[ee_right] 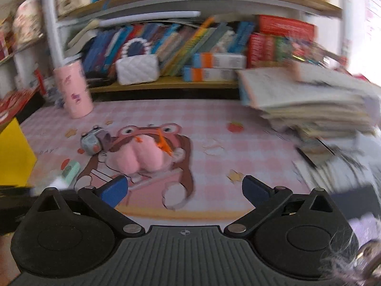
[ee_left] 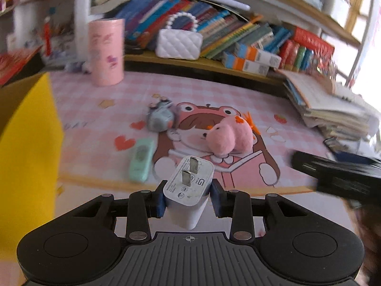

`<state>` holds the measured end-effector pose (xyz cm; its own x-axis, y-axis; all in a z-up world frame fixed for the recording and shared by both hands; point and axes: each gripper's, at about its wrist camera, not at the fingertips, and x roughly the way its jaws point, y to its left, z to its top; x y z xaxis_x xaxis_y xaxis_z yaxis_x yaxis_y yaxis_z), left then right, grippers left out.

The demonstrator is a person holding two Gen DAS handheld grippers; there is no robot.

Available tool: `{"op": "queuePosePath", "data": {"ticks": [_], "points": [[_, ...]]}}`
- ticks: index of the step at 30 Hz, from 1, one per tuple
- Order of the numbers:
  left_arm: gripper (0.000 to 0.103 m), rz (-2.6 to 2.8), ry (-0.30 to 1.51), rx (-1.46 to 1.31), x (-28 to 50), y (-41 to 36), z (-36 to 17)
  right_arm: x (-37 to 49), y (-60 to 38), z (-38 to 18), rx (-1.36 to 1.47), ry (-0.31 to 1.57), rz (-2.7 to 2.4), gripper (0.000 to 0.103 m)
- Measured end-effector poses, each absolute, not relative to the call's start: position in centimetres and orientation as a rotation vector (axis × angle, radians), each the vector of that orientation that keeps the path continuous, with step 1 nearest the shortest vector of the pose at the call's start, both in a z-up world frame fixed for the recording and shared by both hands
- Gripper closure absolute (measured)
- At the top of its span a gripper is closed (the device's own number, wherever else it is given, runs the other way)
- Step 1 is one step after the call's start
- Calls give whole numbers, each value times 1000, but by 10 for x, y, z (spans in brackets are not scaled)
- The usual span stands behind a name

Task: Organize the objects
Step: 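Grasp the pink plush with the right tool while the left tool holds the charger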

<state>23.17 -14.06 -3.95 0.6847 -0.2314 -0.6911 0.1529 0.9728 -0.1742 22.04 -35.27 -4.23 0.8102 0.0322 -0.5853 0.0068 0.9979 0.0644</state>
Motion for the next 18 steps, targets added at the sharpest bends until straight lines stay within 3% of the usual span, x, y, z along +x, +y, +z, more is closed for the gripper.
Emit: {"op": "queuePosePath", "data": {"ticks": [15, 18], "points": [[68, -122, 782, -183, 158, -78, -11, 339, -286, -102, -248, 687, 236, 0], [68, -113, 784, -178, 151, -72, -11, 349, -286, -109, -241, 711, 250, 6]]}}
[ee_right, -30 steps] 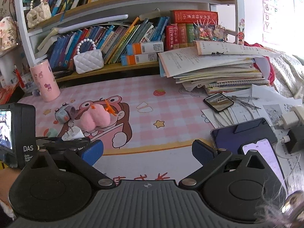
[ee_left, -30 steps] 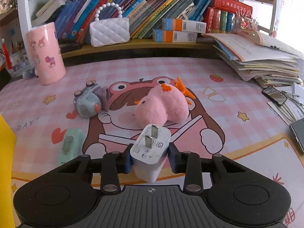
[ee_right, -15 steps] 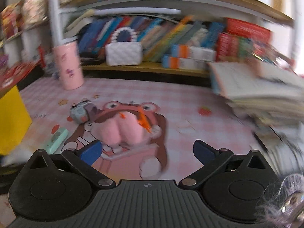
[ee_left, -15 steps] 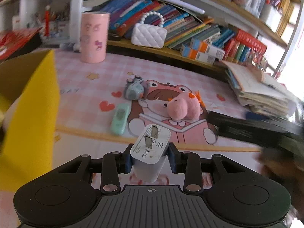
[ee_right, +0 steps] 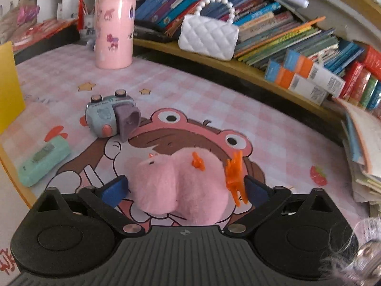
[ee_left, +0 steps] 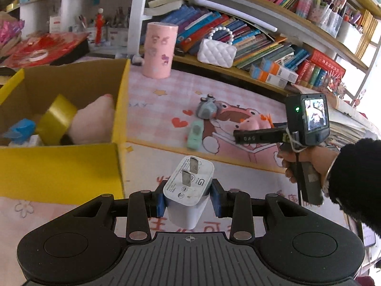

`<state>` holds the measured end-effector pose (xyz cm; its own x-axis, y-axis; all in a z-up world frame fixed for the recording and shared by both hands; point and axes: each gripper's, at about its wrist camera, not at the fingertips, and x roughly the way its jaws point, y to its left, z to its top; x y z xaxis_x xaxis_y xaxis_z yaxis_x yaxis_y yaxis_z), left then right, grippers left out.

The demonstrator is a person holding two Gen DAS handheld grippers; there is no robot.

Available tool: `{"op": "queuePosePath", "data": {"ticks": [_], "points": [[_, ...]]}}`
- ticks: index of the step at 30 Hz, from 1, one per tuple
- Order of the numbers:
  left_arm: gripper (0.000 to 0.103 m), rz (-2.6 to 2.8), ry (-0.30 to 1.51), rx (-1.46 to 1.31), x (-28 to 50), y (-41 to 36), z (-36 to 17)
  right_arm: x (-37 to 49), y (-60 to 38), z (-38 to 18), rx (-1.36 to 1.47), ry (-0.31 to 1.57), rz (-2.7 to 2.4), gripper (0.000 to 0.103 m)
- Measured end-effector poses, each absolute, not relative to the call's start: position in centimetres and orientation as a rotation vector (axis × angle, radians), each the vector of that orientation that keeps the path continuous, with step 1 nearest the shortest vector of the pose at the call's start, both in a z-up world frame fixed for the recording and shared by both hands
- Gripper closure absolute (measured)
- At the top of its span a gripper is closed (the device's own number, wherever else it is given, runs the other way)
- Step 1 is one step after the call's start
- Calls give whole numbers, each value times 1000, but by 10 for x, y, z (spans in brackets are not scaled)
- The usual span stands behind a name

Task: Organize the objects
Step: 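Grasp the pink plush with the right tool while the left tool holds the charger, then carry the charger with the left tool while the right tool carries the plush to the yellow box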

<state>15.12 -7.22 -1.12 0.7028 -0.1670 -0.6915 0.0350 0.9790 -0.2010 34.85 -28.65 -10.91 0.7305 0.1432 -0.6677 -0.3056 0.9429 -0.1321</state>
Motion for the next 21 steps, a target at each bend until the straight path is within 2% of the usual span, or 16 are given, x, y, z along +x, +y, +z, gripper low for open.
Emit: {"op": "queuePosePath", "data": {"ticks": [1, 5, 6, 16, 21], "points": [[68, -112, 785, -178, 149, -71, -11, 349, -289, -109, -223, 707, 250, 13], [68, -118, 776, -179, 142, -62, -10, 338, -292, -103, -153, 716, 230, 15], [68, -121, 775, -182, 141, -60, -10, 330, -292, -100, -145, 707, 225, 22], [68, -210, 728, -205, 123, -40, -9, 238, -268, -56, -20, 659, 139, 22], [68, -221, 700, -231, 106, -17, -7, 184, -241, -36, 41, 695, 111, 22]]}}
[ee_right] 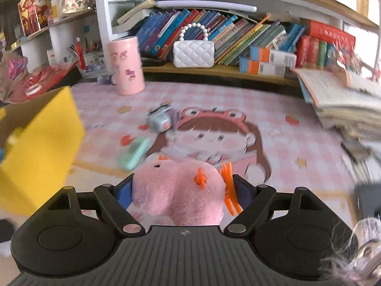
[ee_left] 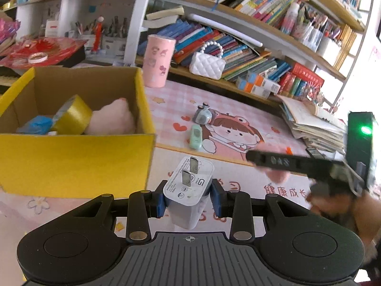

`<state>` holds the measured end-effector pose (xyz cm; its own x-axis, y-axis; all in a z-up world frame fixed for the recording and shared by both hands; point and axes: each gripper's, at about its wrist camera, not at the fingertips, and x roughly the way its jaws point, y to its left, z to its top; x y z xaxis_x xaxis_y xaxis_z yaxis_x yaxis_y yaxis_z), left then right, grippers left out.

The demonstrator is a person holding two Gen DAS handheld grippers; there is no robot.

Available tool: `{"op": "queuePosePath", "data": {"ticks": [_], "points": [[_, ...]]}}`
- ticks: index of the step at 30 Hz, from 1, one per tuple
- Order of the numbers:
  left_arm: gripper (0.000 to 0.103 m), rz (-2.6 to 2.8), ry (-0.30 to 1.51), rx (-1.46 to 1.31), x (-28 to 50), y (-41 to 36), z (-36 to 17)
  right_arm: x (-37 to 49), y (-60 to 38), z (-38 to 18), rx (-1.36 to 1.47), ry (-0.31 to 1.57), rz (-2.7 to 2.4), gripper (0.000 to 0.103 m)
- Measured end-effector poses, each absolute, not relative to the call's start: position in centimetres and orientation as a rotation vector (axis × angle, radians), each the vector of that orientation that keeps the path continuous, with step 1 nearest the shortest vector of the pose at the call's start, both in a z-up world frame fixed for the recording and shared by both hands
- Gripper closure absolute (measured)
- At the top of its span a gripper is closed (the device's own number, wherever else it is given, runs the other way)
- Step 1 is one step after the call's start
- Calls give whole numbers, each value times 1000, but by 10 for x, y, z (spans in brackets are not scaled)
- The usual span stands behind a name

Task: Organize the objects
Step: 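Carry the charger with the left tool while the right tool carries the plush to the yellow box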

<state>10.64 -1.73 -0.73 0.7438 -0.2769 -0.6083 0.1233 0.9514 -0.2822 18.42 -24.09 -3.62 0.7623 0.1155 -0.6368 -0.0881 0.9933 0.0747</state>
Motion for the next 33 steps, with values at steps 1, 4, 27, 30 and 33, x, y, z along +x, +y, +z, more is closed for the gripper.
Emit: {"op": "queuePosePath", "data": {"ticks": [1, 4, 27, 30, 33], "points": [[68, -220, 695, -237, 103, -13, -6, 173, -235, -33, 55, 705, 112, 22], [68, -206, 676, -263, 89, 7, -4, 143, -210, -28, 79, 732, 124, 22], [68, -86, 644, -319, -3, 116, -3, 21, -53, -24, -137, 700, 400, 22], [68, -87, 639, -310, -12, 124, -2, 14, -43, -25, -134, 692, 411, 22], [68, -93, 624, -302, -19, 132, 0, 7, -33, -25, -131, 687, 417, 22]]}}
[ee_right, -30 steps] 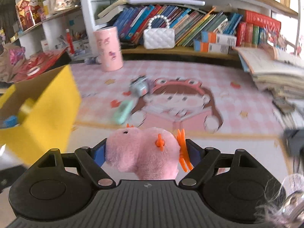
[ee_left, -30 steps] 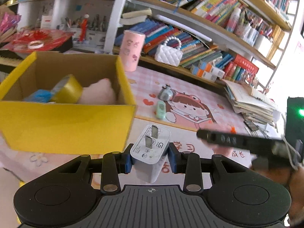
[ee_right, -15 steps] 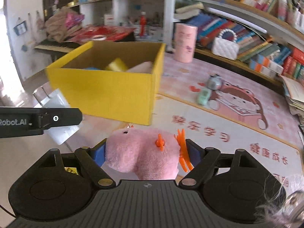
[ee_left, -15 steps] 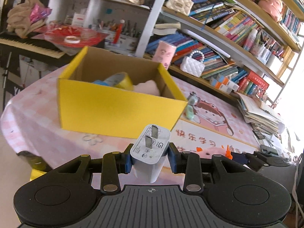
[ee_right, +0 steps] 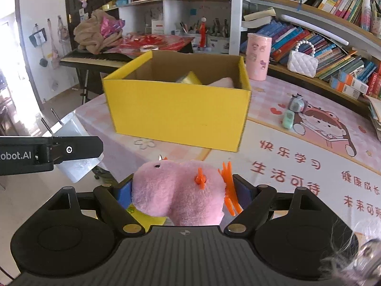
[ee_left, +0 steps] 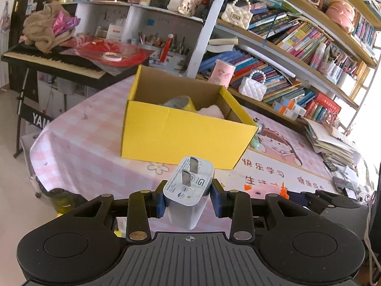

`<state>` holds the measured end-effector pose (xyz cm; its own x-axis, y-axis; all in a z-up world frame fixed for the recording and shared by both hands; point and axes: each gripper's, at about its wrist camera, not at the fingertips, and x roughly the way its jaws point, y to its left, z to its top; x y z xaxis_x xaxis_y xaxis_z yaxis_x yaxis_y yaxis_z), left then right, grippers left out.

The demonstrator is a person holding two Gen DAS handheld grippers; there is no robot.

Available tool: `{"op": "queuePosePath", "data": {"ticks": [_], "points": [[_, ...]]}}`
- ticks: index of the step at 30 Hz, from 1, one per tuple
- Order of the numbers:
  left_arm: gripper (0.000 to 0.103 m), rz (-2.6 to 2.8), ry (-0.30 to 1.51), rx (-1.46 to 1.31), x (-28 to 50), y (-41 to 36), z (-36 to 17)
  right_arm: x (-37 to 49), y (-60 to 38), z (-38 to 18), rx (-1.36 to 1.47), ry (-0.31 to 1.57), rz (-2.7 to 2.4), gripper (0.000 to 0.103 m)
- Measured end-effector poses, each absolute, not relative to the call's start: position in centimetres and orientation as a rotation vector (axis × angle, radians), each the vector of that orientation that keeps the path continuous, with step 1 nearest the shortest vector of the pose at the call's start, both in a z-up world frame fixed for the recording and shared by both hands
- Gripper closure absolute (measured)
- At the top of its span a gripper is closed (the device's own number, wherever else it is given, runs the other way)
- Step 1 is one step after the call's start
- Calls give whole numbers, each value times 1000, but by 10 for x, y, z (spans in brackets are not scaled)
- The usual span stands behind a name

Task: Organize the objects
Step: 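Carry the charger with the left tool while the right tool carries the plush to the yellow box, then open the left tool to drop the charger into the yellow box while the right tool drops the plush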

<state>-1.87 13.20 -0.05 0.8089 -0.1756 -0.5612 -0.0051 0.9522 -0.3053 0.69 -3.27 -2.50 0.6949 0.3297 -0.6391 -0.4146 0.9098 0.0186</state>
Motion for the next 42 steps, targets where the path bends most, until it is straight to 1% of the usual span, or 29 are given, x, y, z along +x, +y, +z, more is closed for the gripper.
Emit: {"op": "queuePosePath", "data": {"ticks": [13, 16, 25, 32, 42], "points": [[68, -118, 565, -278, -25, 144, 11, -4, -18, -11, -141, 643, 382, 22], [68, -125, 542, -274, -14, 144, 19, 6, -22, 0, -155, 596, 366, 22], [68, -72, 437, -291, 36, 152, 52, 67, -19, 40, -179, 434, 348, 22], [68, -17, 448, -300, 80, 150, 47, 114, -17, 43, -196, 428, 398, 22], [68, 53, 524, -280, 141, 134, 25, 180, -8, 17, -261, 497, 486, 22]]}}
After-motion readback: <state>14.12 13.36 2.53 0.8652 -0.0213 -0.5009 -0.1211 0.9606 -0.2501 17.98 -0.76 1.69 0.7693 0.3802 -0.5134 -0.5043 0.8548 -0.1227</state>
